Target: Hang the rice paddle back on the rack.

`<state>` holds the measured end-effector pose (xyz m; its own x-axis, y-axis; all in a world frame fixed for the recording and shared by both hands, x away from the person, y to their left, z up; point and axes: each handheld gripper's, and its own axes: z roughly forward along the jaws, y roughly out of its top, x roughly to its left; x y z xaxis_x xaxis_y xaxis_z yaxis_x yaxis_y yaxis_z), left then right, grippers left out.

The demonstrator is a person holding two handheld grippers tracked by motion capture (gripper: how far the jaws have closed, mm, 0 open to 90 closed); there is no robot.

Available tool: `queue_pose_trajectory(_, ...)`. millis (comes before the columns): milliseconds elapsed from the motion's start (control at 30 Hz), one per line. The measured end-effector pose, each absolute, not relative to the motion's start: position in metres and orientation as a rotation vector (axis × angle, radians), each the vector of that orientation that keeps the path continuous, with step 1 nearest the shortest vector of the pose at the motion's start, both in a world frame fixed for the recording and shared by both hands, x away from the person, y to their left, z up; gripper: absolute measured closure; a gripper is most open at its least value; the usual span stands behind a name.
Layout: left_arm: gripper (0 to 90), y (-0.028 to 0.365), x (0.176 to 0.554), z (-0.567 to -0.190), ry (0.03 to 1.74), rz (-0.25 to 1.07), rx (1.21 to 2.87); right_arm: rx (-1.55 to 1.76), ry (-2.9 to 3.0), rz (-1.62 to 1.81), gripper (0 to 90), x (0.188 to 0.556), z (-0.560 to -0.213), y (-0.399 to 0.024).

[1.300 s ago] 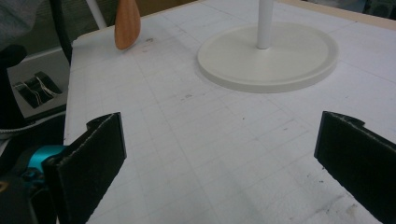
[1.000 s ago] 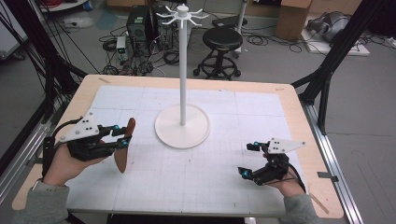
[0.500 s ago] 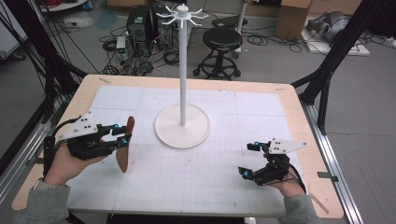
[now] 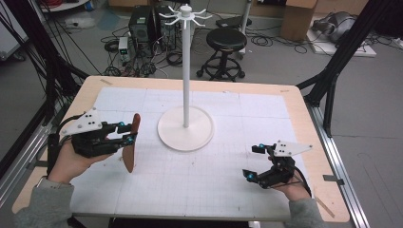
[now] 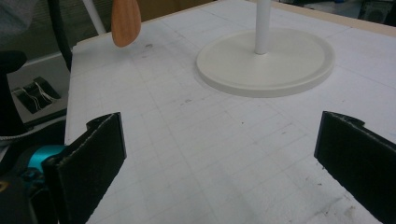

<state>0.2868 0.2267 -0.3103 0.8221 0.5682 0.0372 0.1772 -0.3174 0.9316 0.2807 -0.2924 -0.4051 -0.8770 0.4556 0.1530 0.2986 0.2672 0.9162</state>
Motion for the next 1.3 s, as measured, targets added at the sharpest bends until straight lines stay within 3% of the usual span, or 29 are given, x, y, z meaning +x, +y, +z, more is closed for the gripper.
queue_pose_trajectory(600, 65.2, 0.221, 0.312, -0.295, 0.566, 0.384, 1.826, 0.718, 2.388, 1.673, 1.0, 0.281, -0.405, -0.292)
queue_pose_trajectory(1300, 65.3, 0.215, 0.335, -0.271, 0.579, 0.411, 1.746, 0.724, 2.373, 1.694, 1.0, 0.282, -0.404, -0.293)
